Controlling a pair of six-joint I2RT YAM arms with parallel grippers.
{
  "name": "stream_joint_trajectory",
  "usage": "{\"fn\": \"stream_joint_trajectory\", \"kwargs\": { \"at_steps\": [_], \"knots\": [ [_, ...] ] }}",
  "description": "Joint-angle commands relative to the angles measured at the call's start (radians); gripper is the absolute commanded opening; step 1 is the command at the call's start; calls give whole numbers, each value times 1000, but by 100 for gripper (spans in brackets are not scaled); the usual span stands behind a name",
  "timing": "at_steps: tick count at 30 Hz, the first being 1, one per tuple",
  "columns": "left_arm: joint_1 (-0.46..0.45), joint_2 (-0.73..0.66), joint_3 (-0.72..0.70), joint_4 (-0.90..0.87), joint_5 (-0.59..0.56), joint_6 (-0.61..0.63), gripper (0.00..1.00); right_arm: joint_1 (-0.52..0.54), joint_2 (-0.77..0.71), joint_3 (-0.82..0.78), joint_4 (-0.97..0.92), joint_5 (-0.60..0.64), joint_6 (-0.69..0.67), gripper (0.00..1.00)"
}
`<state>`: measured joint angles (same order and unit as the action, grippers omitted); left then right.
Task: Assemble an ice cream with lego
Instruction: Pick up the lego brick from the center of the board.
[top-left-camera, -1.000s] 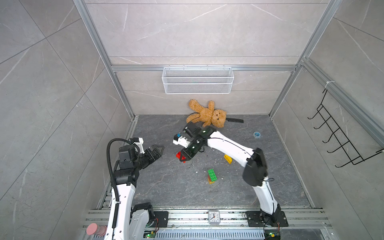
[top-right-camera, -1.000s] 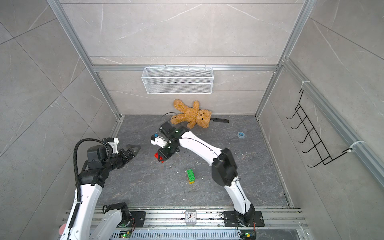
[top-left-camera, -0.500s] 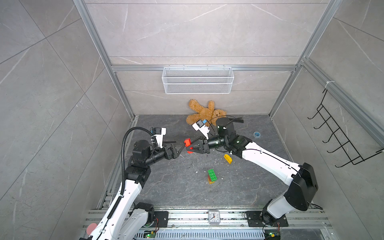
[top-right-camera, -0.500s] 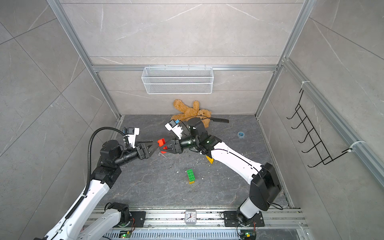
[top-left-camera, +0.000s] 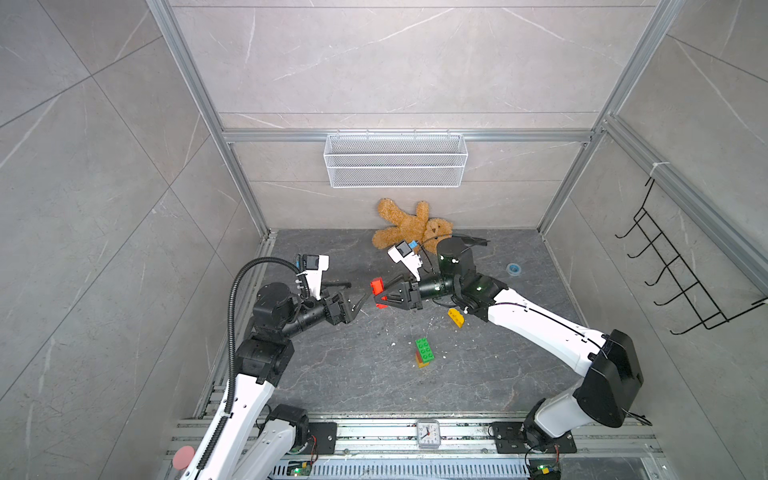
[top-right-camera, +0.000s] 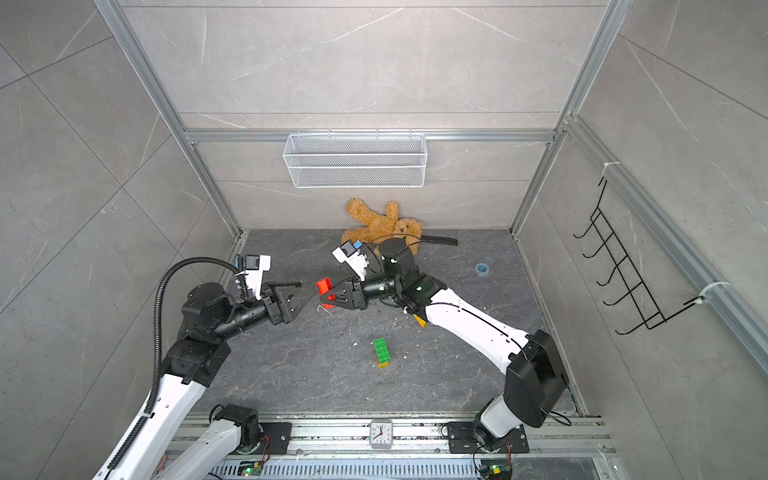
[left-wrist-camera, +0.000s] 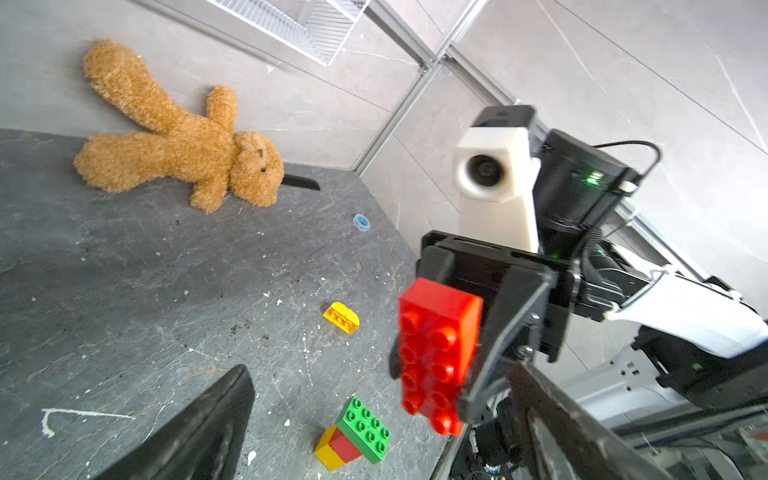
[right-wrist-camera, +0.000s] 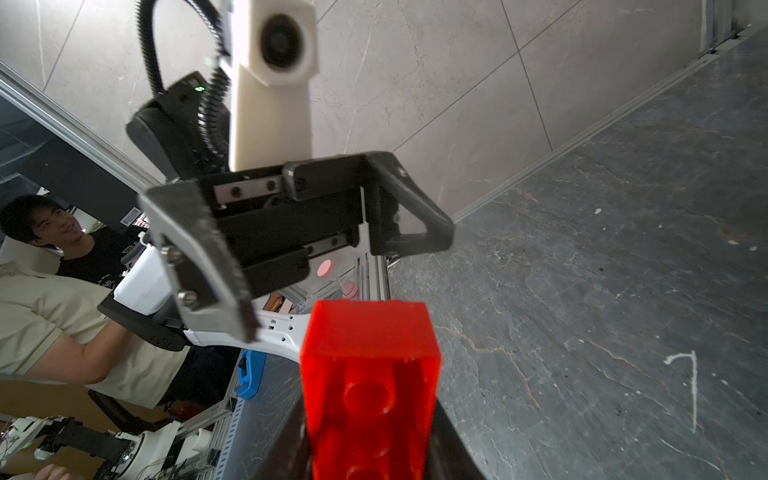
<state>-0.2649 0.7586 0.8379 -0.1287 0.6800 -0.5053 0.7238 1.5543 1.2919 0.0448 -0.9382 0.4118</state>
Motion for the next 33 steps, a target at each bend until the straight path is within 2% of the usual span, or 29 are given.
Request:
{"fn": "stream_joint_trajectory", "kwargs": {
  "at_steps": [1, 4, 8, 15, 19, 23, 33],
  "knots": [
    [-4, 9, 33, -3, 62, 32, 98, -1, -10, -2, -28, -2, -2, 29],
    [-3, 24, 42, -1, 70, 31, 99, 0, -13, -3, -34, -6, -7, 30],
    [-4, 78, 11, 135, 164, -34, 99, 1, -6, -21, 47, -62, 41, 29],
    [-5, 131, -7, 247, 235, -69, 93, 12, 15, -12, 93, -109, 55, 30],
    [-8, 116, -36, 314, 261, -78, 87, 12, 29, -16, 141, -124, 87, 30],
    [-13, 114, -60, 443, 310, -137, 81, 13, 54, -39, 304, -170, 197, 30],
    [-17, 100, -53, 421, 316, -136, 63, 14, 51, -36, 300, -169, 194, 30]
  ]
}}
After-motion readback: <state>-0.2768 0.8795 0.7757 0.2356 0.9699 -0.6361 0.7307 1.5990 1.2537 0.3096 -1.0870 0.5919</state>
